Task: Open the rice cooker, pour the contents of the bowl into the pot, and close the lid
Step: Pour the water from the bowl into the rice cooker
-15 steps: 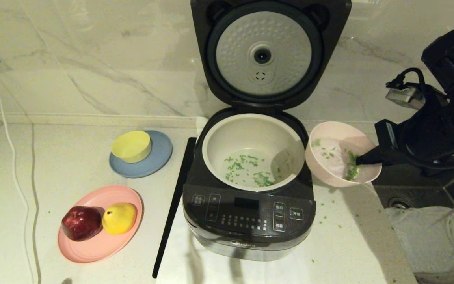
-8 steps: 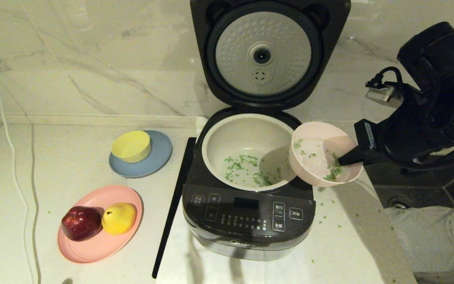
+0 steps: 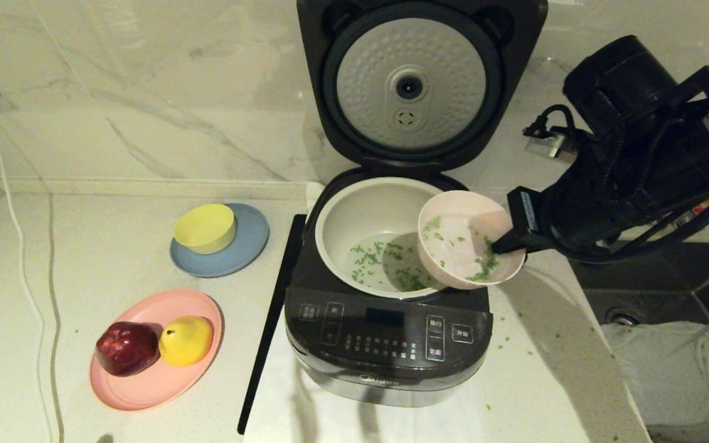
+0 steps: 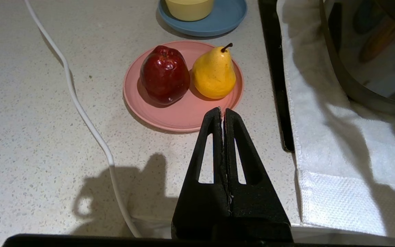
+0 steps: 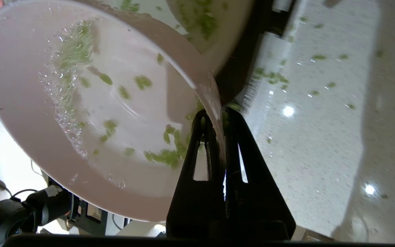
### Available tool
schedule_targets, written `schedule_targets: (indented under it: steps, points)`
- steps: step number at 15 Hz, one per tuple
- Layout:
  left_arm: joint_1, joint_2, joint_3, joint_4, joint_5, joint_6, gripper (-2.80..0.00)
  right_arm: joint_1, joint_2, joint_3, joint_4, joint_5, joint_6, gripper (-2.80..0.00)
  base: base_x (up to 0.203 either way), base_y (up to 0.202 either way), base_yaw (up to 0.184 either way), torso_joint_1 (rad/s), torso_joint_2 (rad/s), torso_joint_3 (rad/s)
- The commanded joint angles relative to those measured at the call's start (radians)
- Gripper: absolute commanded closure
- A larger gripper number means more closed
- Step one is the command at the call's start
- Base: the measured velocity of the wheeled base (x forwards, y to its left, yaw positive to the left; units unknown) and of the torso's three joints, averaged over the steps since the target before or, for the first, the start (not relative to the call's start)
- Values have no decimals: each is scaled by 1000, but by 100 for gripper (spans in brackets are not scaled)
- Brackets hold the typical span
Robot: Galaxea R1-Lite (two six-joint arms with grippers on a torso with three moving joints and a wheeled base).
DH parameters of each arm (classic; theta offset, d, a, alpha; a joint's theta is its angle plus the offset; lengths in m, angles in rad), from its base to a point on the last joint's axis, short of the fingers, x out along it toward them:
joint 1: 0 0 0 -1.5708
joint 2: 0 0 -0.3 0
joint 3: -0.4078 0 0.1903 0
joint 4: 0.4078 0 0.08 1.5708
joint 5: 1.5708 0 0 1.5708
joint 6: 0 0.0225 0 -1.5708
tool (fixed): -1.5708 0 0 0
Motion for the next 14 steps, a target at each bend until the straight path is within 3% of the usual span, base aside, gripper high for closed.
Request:
schedule_targets:
  steps: [1, 3, 14]
  points:
    - [1, 0, 9, 0, 0, 0, 0, 21, 52, -35, 5, -8, 16, 0, 0, 0, 0, 0, 0, 0]
    - [1, 0, 9, 0, 0, 0, 0, 40, 81, -68, 3, -30, 50, 0, 0, 0, 0, 0, 0, 0]
    - [1, 0, 9, 0, 0, 0, 0, 114, 182, -95, -71, -38, 57, 0, 0, 0, 0, 0, 0, 0]
